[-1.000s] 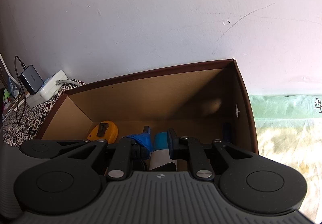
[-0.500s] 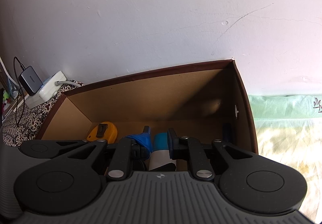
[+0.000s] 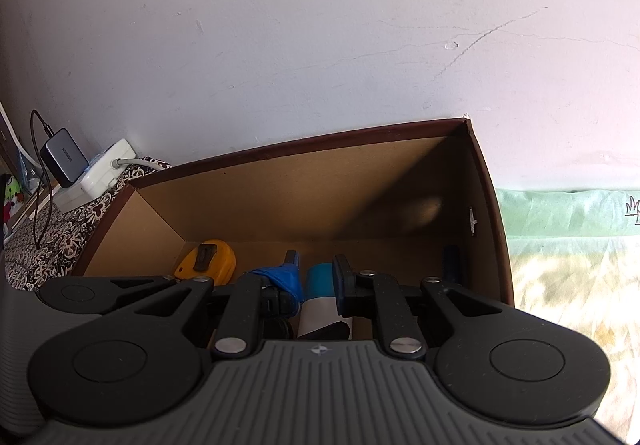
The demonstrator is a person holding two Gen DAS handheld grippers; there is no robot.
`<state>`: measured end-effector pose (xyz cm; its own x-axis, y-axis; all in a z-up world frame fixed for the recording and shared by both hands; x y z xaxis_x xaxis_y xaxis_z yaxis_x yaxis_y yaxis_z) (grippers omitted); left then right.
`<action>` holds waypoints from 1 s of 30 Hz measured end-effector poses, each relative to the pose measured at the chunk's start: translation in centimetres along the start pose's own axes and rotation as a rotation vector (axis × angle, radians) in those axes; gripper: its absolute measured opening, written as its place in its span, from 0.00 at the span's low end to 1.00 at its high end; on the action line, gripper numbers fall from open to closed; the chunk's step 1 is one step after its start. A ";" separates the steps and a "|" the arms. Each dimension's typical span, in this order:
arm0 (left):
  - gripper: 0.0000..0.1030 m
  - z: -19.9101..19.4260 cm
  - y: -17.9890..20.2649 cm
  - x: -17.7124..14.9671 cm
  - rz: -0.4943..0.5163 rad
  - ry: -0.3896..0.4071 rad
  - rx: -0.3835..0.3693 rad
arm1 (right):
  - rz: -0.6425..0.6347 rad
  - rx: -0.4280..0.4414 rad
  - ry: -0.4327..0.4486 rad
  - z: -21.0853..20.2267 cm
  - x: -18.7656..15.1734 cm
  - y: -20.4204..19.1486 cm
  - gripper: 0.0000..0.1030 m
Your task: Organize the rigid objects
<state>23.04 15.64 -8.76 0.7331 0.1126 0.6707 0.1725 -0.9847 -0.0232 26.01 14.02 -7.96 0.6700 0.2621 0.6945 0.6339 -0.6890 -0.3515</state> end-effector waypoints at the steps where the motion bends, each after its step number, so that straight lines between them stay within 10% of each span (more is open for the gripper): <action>1: 0.39 -0.1 0.0 0.0 0.001 0.000 -0.001 | 0.000 0.000 0.000 0.0 0.0 0.0 0.00; 30: 0.40 -0.1 0.0 -0.1 0.018 0.008 -0.010 | 0.018 -0.001 0.010 0.0 0.0 0.1 0.00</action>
<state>22.94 15.60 -8.78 0.7308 0.0935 0.6761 0.1521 -0.9880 -0.0278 26.08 13.90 -7.96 0.6774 0.2434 0.6942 0.6215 -0.6942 -0.3630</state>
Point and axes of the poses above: each gripper's, at about its wrist camera, not at the fingertips, and z roughly the way its jaws point, y to its right, x to its top, the point moved 10 cm from there along z, roughly the way its jaws point
